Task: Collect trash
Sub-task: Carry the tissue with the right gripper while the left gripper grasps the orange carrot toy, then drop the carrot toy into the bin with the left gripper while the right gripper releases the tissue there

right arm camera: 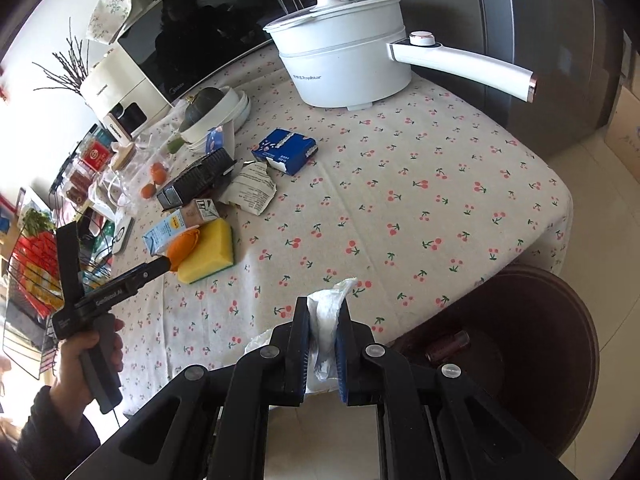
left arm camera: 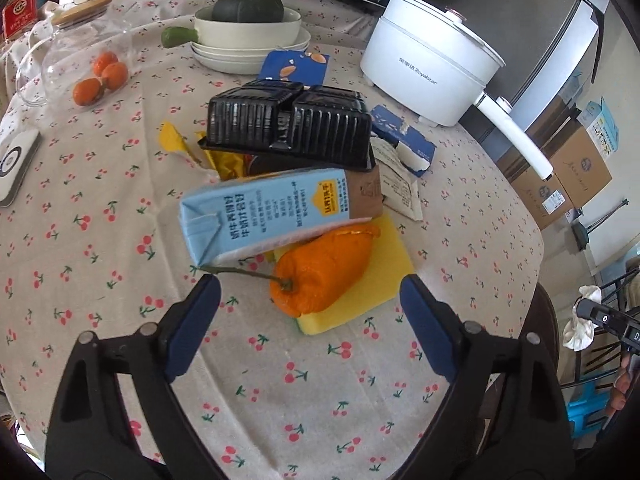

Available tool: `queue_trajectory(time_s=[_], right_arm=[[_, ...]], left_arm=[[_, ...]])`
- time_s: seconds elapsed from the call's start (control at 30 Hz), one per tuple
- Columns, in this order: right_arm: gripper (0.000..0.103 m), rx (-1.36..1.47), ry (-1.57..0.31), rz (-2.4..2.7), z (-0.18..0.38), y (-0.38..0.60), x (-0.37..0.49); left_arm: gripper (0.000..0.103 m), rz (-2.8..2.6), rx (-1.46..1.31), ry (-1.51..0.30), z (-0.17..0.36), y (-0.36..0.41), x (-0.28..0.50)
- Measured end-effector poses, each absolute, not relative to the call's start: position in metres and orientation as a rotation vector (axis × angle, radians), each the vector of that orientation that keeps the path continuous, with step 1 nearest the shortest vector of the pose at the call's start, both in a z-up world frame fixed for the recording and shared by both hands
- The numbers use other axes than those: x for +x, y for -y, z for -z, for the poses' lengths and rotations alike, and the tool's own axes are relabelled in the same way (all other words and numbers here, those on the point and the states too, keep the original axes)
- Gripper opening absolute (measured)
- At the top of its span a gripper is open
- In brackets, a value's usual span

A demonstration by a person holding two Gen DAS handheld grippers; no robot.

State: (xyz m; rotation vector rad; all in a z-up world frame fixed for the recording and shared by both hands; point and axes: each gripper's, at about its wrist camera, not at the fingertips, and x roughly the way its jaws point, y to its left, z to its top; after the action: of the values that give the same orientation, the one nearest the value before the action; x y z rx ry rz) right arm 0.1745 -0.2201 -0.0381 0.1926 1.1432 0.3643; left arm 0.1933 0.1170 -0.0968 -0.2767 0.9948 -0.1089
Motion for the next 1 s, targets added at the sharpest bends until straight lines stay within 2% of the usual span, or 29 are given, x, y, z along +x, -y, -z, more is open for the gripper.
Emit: queue_trajectory(time_s=[0.03, 0.13, 0.17, 0.2, 0.4, 0.57, 0.77, 1.0], right_arm=[[0.012, 0.194, -1.146, -0.361, 0.039, 0.222, 0.174], [0.012, 0.196, -1.153, -0.351, 0.041, 0.229, 0.172], [0.012, 0.195, -1.154, -0.347, 0.042, 0.231, 0.171], [0.012, 0.194, -1.155, -0.344, 0.043, 0.233, 0.170], [0.012, 0.199, -1.147, -0.326, 0.040, 0.250, 0.161], [0.012, 0.195, -1.122, -0.320, 0.031, 0.262, 0.155], [0.012, 0.188, -1.108, -0.306, 0.027, 0.276, 0.145], [0.012, 0.198, -1.103, -0.285, 0.027, 0.294, 0.132]], left_arm=[[0.087, 0.112, -0.269, -0.996, 0.099, -0.114, 0.197], [0.073, 0.109, -0.256, -1.008, 0.104, -0.107, 0.207], [0.059, 0.111, -0.262, -1.015, 0.106, -0.107, 0.210], [0.055, 0.105, -0.262, -1.023, 0.107, -0.107, 0.212], [0.041, 0.098, -0.282, -0.993, 0.089, -0.105, 0.205], [0.034, 0.145, -0.231, -0.948, 0.065, -0.092, 0.190], [0.032, 0.143, -0.216, -0.897, 0.045, -0.093, 0.173], [0.032, 0.224, -0.270, -0.922, 0.042, -0.075, 0.158]])
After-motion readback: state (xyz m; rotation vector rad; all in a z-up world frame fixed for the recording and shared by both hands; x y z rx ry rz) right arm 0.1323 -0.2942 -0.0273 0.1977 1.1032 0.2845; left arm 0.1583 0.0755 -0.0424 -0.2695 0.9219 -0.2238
